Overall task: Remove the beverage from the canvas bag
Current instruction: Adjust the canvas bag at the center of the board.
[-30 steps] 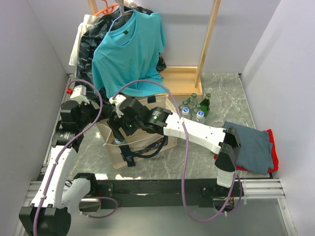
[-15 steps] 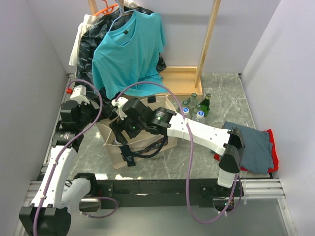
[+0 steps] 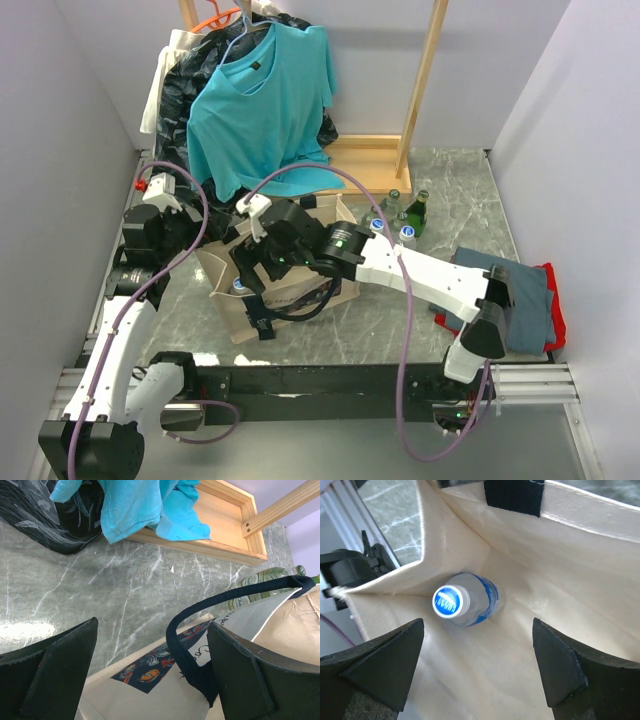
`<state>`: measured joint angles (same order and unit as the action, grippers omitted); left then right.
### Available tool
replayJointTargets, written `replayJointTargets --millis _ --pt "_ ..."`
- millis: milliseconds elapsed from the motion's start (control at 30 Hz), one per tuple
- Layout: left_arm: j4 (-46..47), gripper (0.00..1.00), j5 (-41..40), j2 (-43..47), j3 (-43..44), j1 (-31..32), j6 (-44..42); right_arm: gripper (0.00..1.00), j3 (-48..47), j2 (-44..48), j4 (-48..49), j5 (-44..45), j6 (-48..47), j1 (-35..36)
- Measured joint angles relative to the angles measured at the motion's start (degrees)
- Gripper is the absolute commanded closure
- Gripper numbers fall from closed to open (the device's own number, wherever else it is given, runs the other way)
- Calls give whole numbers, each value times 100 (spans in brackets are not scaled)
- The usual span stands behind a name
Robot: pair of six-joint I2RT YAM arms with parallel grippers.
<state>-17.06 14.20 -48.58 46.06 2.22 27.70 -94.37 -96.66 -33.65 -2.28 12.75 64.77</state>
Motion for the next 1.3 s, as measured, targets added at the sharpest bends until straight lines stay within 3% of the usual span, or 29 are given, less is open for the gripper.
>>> replayJointTargets --millis 267,900,1300 --pt "0 4 -2 -52 2 0 0 5 37 254 20 -81 105 94" --pt "-101 4 -2 -177 22 0 0 4 1224 656 229 -431 975 208" --pt "-59 4 -11 -109 -76 0 0 5 466 -79 168 -339 535 249"
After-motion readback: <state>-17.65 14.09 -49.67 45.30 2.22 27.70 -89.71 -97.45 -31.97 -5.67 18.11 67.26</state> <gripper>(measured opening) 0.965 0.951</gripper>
